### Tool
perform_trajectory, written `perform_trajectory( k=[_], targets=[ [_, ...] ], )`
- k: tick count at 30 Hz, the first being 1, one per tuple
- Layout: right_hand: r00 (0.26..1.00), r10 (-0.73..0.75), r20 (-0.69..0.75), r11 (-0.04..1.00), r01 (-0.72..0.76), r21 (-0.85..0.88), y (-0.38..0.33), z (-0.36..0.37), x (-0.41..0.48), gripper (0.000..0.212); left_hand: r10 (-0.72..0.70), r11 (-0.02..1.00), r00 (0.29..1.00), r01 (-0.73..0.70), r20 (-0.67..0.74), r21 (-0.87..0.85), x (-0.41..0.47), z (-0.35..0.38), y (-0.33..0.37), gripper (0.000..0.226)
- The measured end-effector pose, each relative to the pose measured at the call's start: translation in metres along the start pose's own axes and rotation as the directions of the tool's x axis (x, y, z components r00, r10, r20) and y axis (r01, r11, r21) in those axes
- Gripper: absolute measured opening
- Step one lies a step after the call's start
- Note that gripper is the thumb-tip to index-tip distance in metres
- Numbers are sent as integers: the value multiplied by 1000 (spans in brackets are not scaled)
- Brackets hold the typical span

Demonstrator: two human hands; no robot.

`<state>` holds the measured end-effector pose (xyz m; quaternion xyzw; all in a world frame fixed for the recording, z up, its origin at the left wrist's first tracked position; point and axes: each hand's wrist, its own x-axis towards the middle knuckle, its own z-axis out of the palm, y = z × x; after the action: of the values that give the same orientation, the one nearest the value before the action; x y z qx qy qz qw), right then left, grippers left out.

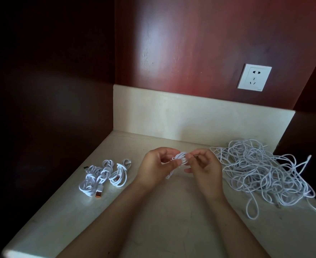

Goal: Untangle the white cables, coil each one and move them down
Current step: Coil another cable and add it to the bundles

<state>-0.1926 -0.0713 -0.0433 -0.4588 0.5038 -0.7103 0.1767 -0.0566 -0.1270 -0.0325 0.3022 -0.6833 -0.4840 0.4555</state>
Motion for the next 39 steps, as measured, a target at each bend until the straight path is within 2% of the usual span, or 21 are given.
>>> perform_trajectory(
  k=[4,6,8,10,13,16,18,19,21,23,24,26,29,32,33,35,37,39],
  targets=[
    [990,95,108,995,-97,16,3,3,3,13,-3,994,999,8,-47,107,-4,-7,11,13],
    [980,94,174,995,-100,23,3,4,2,18,14,989,999,-7,-47,148,-7,-10,18,14],
    [971,88,222,996,-93,14,5,6,0,23,23,965,1000,-18,-16,263,-11,-17,20,16],
    [955,58,292,997,-38,-74,8,13,-2,29,-51,943,998,33,46,332,-16,-30,14,27],
    [906,-1,423,971,101,-215,6,30,-3,32,-164,933,982,125,90,337,-24,-53,2,50],
    [888,22,460,951,123,-283,5,50,1,29,-157,920,988,149,-8,362,-30,-74,-3,50],
    [891,64,449,946,89,-311,10,62,4,26,-56,909,994,91,-98,406,-37,-86,-2,40],
    [891,69,448,941,90,-325,14,68,5,25,7,868,990,64,-140,492,-42,-90,0,35],
    [886,84,456,927,99,-362,20,78,6,22,47,697,980,108,-195,709,-52,-94,5,50],
    [889,114,443,907,89,-412,29,86,8,19,-143,462,960,279,-239,842,-57,-93,6,73],
    [892,131,432,894,82,-441,31,89,8,17,-265,388,932,336,-245,858,-56,-92,6,83],
    [896,184,405,869,45,-494,32,92,6,12,-398,334,888,372,-228,866,-54,-89,3,94],
    [904,213,371,871,-4,-491,38,93,3,5,-390,365,901,339,-189,867,-49,-89,0,93],
    [916,209,342,859,-5,-512,40,93,3,19,-302,385,948,214,-97,898,-45,-89,-1,78],
    [914,214,344,855,-5,-518,42,92,5,18,-267,395,962,164,-58,904,-43,-91,-4,72],
    [912,239,334,855,-34,-518,41,88,9,12,-229,461,973,85,26,884,-39,-97,-8,63],
    [905,272,326,860,-76,-505,35,81,11,13,-201,577,973,27,111,816,-34,-103,-9,61],
    [891,299,341,869,-106,-483,25,74,13,2,-180,641,963,-41,202,766,-28,-103,-7,57]
  ],
)
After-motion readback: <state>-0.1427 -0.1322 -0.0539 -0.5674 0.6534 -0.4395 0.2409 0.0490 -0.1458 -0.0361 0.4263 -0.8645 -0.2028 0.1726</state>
